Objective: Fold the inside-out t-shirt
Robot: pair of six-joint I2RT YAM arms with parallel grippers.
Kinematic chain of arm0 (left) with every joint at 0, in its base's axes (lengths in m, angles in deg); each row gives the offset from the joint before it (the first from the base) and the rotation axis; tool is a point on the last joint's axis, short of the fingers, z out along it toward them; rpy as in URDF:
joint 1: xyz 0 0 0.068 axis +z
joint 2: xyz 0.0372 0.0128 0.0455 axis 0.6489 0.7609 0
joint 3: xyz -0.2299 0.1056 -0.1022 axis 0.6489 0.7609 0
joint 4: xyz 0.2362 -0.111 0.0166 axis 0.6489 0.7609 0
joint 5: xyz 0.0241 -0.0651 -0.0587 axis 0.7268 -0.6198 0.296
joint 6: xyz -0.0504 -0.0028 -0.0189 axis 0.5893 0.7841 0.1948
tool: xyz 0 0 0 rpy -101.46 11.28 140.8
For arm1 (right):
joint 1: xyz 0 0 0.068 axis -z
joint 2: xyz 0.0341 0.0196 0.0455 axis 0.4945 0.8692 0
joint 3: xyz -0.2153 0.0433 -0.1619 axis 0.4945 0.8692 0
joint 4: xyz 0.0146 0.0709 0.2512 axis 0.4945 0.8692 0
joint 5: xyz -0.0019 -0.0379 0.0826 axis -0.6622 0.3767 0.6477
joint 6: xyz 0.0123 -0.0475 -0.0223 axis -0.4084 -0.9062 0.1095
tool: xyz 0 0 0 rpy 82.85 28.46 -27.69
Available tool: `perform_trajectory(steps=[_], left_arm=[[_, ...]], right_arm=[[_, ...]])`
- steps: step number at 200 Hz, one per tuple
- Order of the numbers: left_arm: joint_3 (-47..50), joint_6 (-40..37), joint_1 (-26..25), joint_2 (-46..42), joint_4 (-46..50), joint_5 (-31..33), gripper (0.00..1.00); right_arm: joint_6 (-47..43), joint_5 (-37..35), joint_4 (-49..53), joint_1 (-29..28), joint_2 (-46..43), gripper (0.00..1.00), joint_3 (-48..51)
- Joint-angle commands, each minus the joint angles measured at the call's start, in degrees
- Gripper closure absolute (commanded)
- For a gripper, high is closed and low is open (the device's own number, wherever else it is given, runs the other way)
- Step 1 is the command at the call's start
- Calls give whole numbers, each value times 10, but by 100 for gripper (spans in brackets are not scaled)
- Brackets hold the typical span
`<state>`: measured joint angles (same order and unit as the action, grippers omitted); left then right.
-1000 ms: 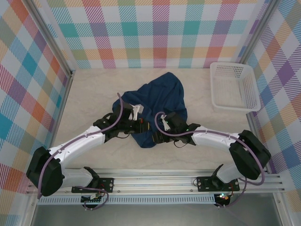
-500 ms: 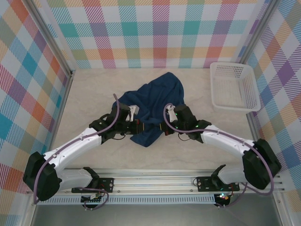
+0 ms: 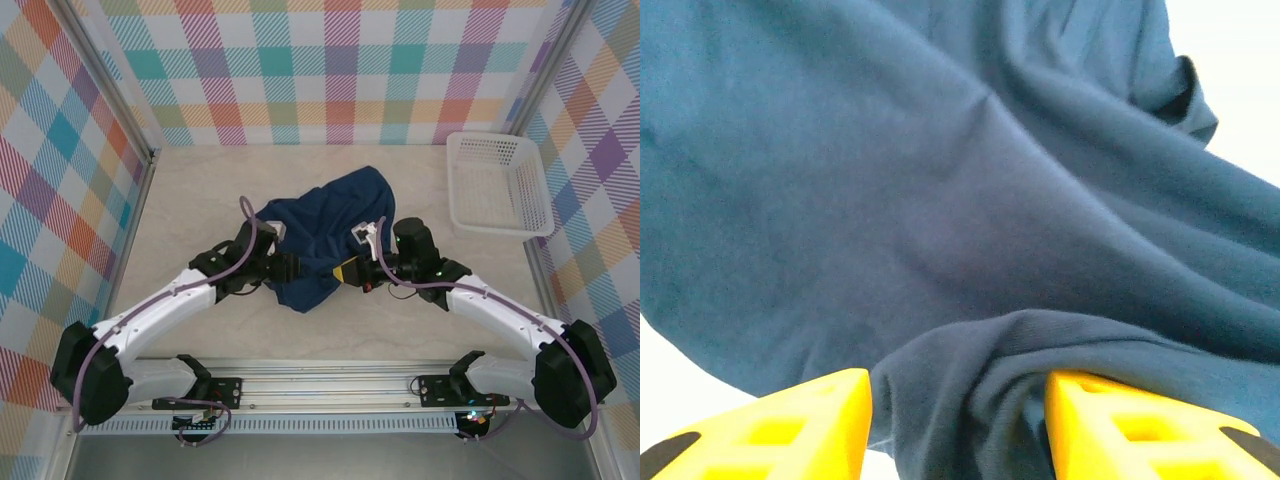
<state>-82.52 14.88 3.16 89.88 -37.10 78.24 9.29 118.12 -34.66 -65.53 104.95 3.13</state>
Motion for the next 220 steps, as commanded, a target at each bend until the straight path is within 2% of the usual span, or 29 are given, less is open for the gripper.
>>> perform_trajectory(steps=[1,16,34,51,66,115,138,173,220], left_arm=[[21,-20,-11,-77,-16,-32,48],[36,-34,-20,-114,-24,-63,49],[50,-58,-32,-138,-42,-127,61],[54,-70,-44,-128,-77,-208,64],[48,-77,-59,-99,-103,-250,65],[40,-87,-66,-12,-165,-192,62],[27,-90,-49,14,-162,-154,62],[26,-76,-20,41,-191,-175,59],[9,-80,-13,63,-197,-206,52]], right_arm=[[12,42,-43,4,9,100,-4],[17,39,-37,7,15,100,-11],[24,34,-32,7,19,100,-18],[27,30,-29,7,21,100,-22],[30,26,-29,7,23,100,-23],[41,19,-30,9,37,100,-27],[40,26,-22,10,35,100,-31],[33,30,-4,15,18,100,-34],[34,40,-5,19,9,100,-33]])
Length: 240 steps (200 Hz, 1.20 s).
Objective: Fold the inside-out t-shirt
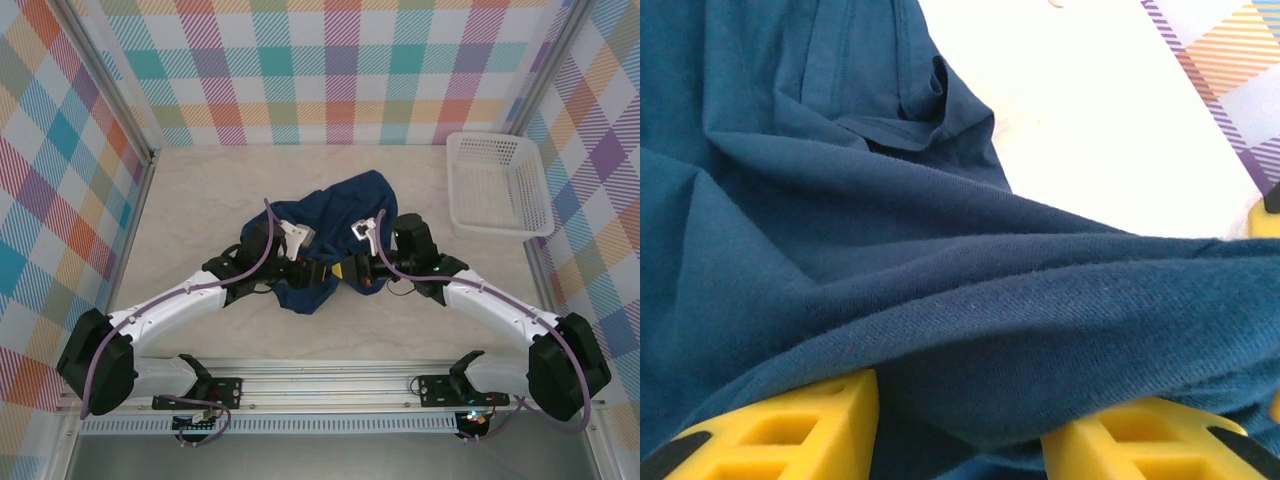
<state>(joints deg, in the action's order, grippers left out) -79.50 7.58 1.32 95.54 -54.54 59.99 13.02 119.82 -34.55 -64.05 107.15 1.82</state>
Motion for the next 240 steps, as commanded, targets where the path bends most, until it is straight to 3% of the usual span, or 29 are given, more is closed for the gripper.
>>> perform_trajectory(steps=[1,33,53,69,112,139,162,176,208,240], left_arm=[[-22,-8,5,7,-23,-24,52],[-23,-15,5,10,-30,-47,47],[-23,-14,5,12,-48,-81,49],[-25,-15,5,12,-53,-91,60],[-26,-35,6,-22,-14,-68,100],[-25,5,8,-69,-6,-116,100],[-36,74,10,-96,6,-143,100],[-51,106,13,-99,26,-150,100],[-75,169,20,-90,46,-160,100],[-92,188,22,-83,71,-133,100]], right_arm=[[-4,23,-5,4,-13,100,-20],[-4,25,-6,5,-11,100,-21],[-2,23,-5,6,-11,100,-20],[-1,20,-5,6,-13,100,-20],[-30,-2,47,20,-32,100,-31],[-86,-97,151,26,-48,100,-65],[-113,-162,186,25,-48,89,-77],[-119,-176,191,24,-41,81,-84],[-139,-211,222,13,-42,72,-106],[-168,-184,227,-12,-101,63,-78]])
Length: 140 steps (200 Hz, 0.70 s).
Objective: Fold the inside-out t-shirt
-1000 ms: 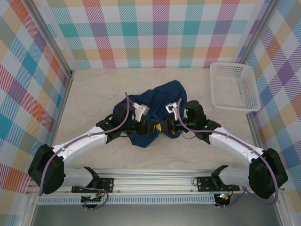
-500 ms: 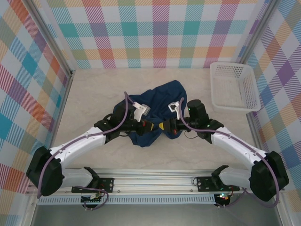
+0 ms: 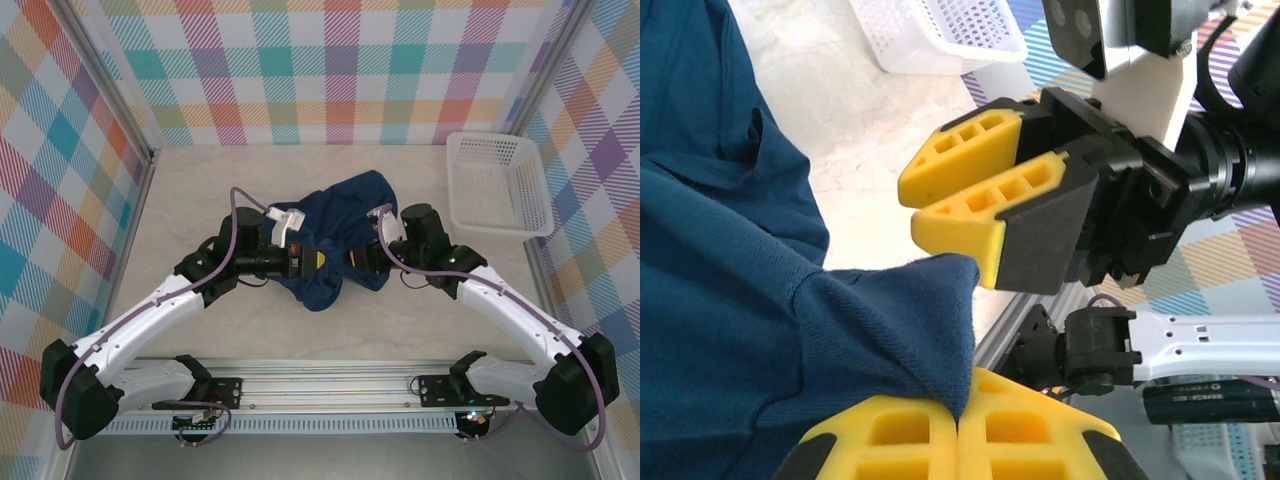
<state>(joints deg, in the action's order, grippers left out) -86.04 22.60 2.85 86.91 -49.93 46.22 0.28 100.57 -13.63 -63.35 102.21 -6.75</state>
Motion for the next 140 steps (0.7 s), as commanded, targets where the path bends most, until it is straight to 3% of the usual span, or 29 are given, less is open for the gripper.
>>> perform_trajectory(steps=[1,37,67,100,140], left_arm=[[-27,39,7,4,26,5,100],[-32,53,10,10,22,3,100],[-32,59,10,11,19,2,100],[-29,58,10,8,18,1,100],[-27,55,10,2,20,-4,100]], right_arm=[[-40,11,17,-20,-54,63,9],[-31,22,-22,-87,-84,54,50],[-16,-5,-60,-131,-47,58,51],[-11,-50,-63,-146,1,62,25],[-19,-89,-55,-146,32,60,10]])
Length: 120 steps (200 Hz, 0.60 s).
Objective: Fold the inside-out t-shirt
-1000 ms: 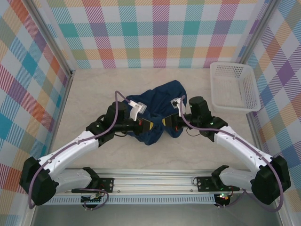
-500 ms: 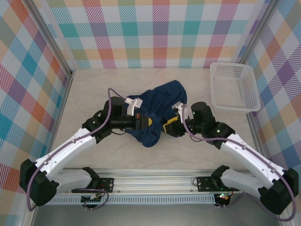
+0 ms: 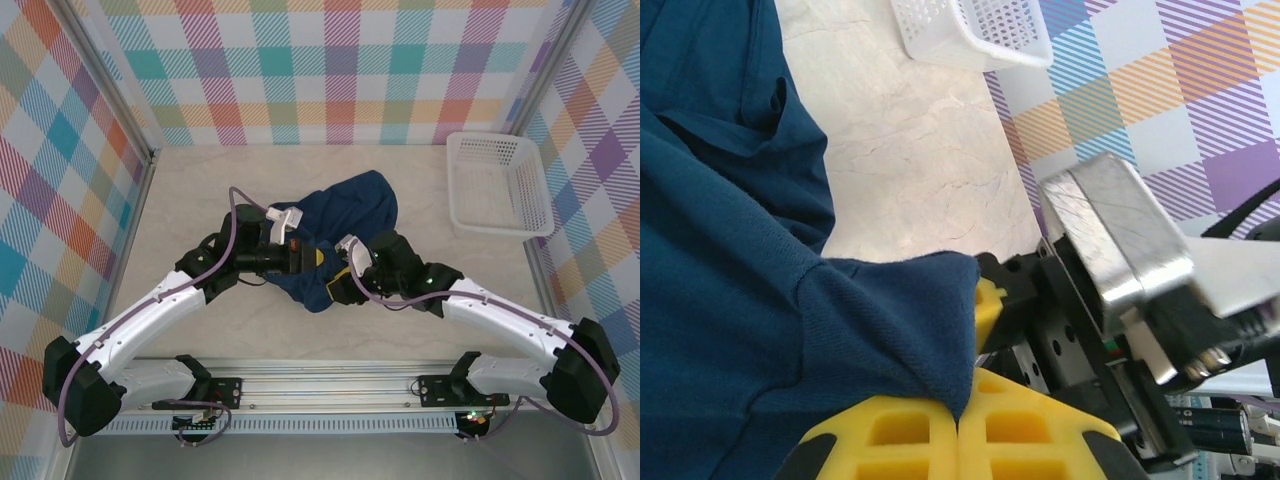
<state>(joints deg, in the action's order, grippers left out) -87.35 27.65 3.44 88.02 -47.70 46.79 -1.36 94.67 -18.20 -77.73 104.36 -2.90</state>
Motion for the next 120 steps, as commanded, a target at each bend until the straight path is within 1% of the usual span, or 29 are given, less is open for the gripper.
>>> perform_trajectory(steps=[1,41,66,120], left_arm=[[-13,4,4,-10,-3,-9,100],[-14,-1,4,-9,-1,-11,100],[-14,-2,4,-7,0,-13,100],[-14,-5,4,-8,-1,-14,100]], right_arm=[[-3,-31,-9,-2,10,60,-29],[-10,-62,1,-2,2,59,-33],[-15,-54,-1,-2,-5,60,-36],[-30,-53,3,-2,22,60,-46]])
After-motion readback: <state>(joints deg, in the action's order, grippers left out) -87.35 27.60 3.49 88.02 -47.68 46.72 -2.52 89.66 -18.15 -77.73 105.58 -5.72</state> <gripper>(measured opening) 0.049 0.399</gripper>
